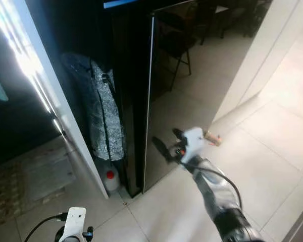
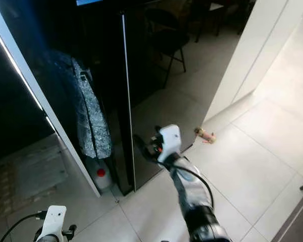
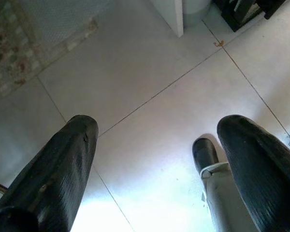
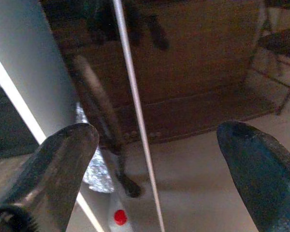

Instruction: Restocking fridge

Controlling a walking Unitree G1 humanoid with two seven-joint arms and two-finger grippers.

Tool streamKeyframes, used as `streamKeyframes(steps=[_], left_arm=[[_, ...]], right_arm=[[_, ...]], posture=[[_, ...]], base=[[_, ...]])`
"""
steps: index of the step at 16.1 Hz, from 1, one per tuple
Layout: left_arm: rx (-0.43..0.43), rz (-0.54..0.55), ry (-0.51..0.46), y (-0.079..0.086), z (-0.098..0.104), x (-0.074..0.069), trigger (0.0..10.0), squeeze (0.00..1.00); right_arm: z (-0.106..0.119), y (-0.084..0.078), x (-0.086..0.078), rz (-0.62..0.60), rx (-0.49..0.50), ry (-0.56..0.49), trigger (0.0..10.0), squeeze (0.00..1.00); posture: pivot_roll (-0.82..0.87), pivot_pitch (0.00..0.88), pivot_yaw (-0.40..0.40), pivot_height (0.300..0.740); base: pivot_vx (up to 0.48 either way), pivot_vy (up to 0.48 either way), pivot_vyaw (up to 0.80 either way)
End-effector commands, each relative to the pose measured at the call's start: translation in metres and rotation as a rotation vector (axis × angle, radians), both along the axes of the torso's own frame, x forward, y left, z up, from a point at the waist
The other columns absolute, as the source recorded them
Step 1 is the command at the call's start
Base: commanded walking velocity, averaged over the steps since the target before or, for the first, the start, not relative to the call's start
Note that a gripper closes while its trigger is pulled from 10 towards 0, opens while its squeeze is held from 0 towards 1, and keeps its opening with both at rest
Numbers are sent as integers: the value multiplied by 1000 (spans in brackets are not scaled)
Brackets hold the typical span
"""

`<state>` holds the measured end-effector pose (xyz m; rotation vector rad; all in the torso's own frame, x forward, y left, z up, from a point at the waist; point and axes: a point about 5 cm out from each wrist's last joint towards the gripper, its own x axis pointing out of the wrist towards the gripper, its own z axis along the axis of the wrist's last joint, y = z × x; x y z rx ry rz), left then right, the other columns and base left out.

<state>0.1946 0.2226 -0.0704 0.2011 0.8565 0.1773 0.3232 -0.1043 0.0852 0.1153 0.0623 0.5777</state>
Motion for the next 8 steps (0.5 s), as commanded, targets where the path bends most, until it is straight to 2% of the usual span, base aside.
streamKeyframes(steps=[1,2,5,7,8], left_arm=[[2,-11,50,-1,-5,-8,10000,0],[9,-29,56,-1,-5,-8,10000,0],[11,-34,58,-2,-5,-7,10000,0],[14,-35,61,-2,-5,-8,10000,0],[17,-36,66,-1,-6,-9,10000,0]], right_arm=[[9,-3,1,-11,5,-37,10000,0],[8,-4,0,-14,-12,-38,10000,0],[15,-4,-3,-24,-8,-68,10000,0],[18,-3,-7,-15,-49,-67,10000,0],[19,-3,-7,-25,-39,-71,10000,0]], posture=[[-232,90,-15,740],[-235,89,-18,740],[-232,87,-22,740],[-233,86,-22,740],[-235,86,-23,740]], base=[[0,0,0],[0,0,0],[0,-373,0],[0,-403,678],[0,-382,794]])
